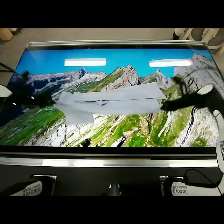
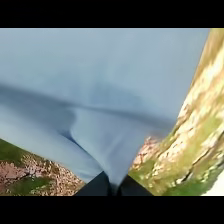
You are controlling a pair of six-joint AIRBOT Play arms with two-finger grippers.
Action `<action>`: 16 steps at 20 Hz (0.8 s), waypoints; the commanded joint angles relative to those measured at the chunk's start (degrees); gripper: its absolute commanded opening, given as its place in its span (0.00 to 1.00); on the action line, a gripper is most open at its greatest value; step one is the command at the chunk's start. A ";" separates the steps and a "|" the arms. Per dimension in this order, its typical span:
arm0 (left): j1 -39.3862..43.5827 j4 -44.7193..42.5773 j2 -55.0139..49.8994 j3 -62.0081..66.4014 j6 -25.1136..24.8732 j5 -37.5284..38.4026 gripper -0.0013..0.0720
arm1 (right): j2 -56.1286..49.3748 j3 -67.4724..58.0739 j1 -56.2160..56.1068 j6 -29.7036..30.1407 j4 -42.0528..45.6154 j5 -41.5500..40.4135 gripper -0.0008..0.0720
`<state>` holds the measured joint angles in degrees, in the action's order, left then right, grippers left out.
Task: Fold the shirts.
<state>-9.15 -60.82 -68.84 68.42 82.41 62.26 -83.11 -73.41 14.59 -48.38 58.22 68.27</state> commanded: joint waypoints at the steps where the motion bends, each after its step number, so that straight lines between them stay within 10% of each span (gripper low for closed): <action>1: -0.11 -0.22 13.70 15.67 0.52 -2.36 0.05 | 16.11 -16.83 0.96 2.58 8.26 -0.44 0.04; 6: -0.07 0.83 33.73 30.25 0.68 -18.86 0.05 | 43.93 -26.99 0.90 1.68 15.96 -20.57 0.04; 16: -0.17 -6.49 39.34 30.21 3.13 -10.93 0.05 | 48.24 -26.99 0.90 -3.10 18.49 -4.63 0.04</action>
<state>-9.26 -64.10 -30.04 98.35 84.51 48.51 -35.03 -100.16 15.49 -50.83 75.46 60.16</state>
